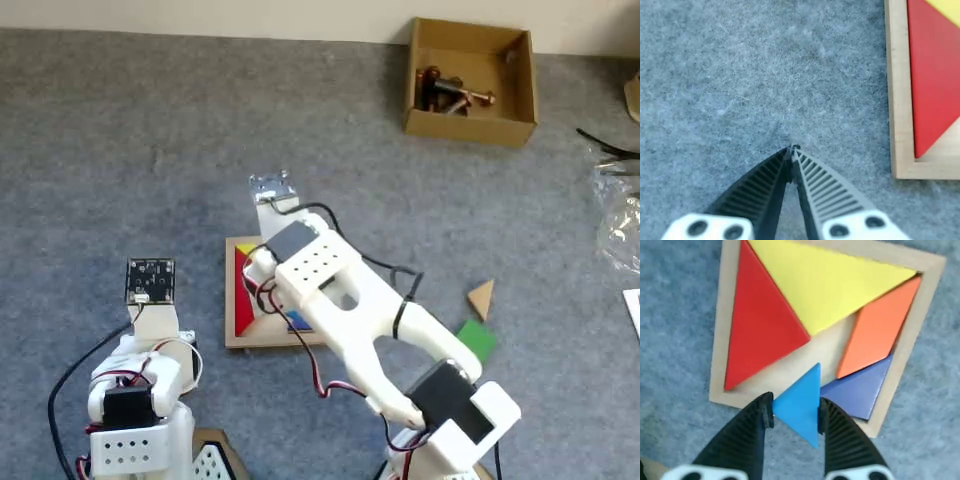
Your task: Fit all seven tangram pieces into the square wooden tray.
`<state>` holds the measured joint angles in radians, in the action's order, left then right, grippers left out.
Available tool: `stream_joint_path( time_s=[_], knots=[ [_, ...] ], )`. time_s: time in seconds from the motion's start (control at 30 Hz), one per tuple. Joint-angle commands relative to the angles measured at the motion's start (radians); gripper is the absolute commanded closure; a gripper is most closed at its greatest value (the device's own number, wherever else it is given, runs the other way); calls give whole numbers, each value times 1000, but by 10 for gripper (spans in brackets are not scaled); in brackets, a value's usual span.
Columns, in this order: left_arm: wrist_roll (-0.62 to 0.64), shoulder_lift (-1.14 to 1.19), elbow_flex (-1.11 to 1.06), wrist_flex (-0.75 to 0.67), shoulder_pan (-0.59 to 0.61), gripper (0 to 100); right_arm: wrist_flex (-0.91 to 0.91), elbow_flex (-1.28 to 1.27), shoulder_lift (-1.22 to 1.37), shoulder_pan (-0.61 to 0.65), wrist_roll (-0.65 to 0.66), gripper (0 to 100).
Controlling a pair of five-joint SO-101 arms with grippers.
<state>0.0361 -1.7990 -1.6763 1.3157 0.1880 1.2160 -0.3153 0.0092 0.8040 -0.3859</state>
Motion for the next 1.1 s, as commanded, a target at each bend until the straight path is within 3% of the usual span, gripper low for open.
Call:
stream_joint_path(
  time_s=[0.0,0.13,0.3,0.47,1.07],
  knots=[
    [2,7,-21,8,8,995,-99,-16,-48,18,-48,993],
    [2,7,-21,8,8,995,-166,-68,-18,15,-196,993],
    [2,7,-21,8,8,995,-246,-84,13,-4,-212,993],
    [2,7,-21,8,8,995,-280,-88,48,-62,-310,993],
    [2,7,-21,8,8,995,-280,-143,64,-111,-307,993]
  ],
)
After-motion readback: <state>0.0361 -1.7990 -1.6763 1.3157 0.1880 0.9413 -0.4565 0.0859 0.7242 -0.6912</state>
